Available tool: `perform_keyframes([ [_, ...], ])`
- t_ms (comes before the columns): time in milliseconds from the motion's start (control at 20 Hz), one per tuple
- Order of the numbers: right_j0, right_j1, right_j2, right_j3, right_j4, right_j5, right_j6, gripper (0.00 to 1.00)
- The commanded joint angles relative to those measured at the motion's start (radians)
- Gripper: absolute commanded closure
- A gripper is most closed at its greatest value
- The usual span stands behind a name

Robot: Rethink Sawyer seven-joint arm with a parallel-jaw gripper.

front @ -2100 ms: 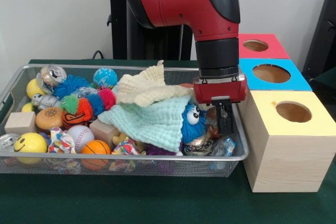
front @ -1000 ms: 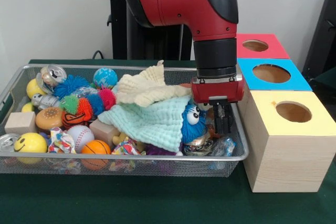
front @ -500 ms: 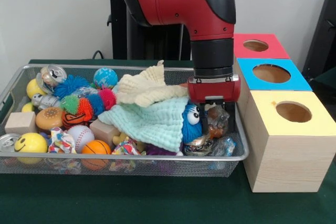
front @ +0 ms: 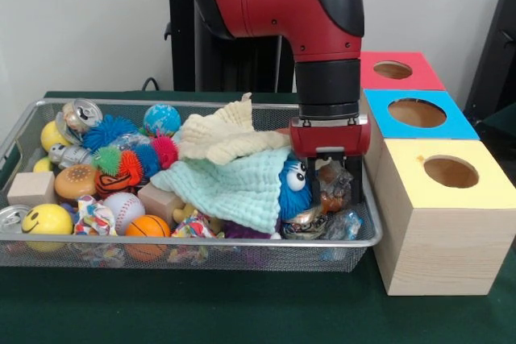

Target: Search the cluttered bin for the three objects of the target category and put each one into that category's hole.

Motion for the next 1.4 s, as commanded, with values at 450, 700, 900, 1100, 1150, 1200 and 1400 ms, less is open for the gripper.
perform_keyframes([
  [450, 0.034, 0.139, 0.0, -0.2, 0.123, 0.125, 0.148, 0.0],
  [700, 0.04, 0.15, -0.009, -0.242, 0.155, 0.214, 0.146, 0.0],
  [900, 0.081, 0.096, -0.053, -0.254, 0.18, 0.321, 0.157, 0.0],
  [1100, 0.112, 0.062, -0.073, -0.294, 0.214, 0.417, 0.183, 0.0],
  [1150, 0.123, 0.053, -0.083, -0.302, 0.223, 0.436, 0.192, 0.0],
  [1200, 0.132, 0.044, -0.089, -0.308, 0.23, 0.452, 0.199, 0.0],
  [1400, 0.127, 0.016, -0.077, -0.303, 0.247, 0.473, 0.208, 0.0],
])
